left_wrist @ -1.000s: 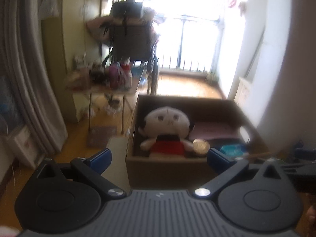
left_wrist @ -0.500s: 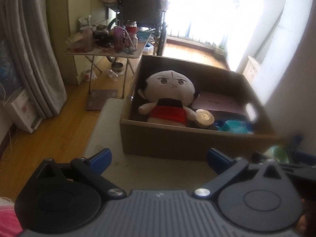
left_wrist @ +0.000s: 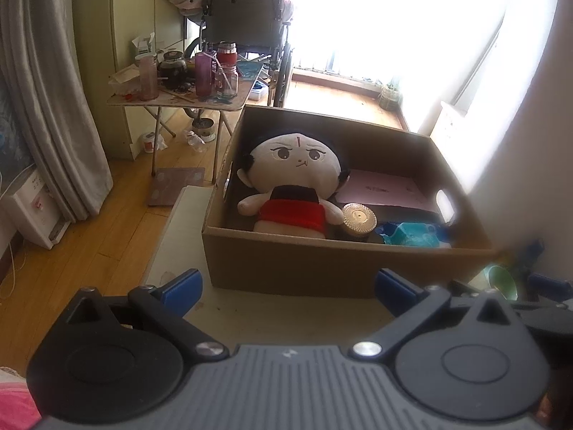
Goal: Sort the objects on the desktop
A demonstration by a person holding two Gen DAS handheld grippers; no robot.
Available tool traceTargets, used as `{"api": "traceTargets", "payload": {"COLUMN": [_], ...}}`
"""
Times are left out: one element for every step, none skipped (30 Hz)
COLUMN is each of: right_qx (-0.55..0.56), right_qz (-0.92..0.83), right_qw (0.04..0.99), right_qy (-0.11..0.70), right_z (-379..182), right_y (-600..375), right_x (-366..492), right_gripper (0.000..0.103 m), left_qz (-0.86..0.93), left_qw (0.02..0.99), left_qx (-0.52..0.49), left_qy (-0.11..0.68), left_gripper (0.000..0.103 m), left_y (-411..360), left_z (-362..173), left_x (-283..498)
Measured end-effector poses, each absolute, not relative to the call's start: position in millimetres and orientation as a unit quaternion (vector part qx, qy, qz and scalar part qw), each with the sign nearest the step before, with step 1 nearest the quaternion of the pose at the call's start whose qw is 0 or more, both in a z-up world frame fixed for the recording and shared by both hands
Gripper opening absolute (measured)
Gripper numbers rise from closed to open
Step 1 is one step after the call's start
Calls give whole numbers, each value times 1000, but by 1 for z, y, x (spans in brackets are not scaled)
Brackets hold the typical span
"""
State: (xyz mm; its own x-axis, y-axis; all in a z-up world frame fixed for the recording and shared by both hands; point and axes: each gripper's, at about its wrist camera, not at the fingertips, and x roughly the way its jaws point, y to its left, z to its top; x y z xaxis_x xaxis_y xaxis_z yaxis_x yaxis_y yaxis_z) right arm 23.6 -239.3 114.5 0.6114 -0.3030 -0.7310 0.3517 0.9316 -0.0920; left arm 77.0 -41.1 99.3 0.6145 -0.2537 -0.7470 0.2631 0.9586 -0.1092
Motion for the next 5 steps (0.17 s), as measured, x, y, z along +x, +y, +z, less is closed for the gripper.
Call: {"api": "traceTargets", "payload": {"right_qx": [30, 30, 31, 32, 33], "right_qz": [-182, -182, -182, -181, -181], "right_qw": [897, 896, 896, 896, 895], "right_qy": [402, 403, 405, 405, 406], "right_z": [114, 114, 114, 114, 113], "right_y": [-239, -239, -239, -239, -240], "right_x": [24, 24, 25, 25, 25], "right_gripper": [102, 102, 102, 102, 102], "left_qz": [-144, -144, -145, -145, -146], "left_qw": [898, 899, 899, 899, 899], "left_qx": [6, 6, 6, 6, 8], "left_qy": [415, 414, 413, 412, 413], "left_gripper": [103, 103, 103, 103, 103], "left_y": [-42, -42, -43, -43, -43], "left_z": [99, 99, 100, 100, 99], "left_x": [77, 77, 77, 78, 78]}}
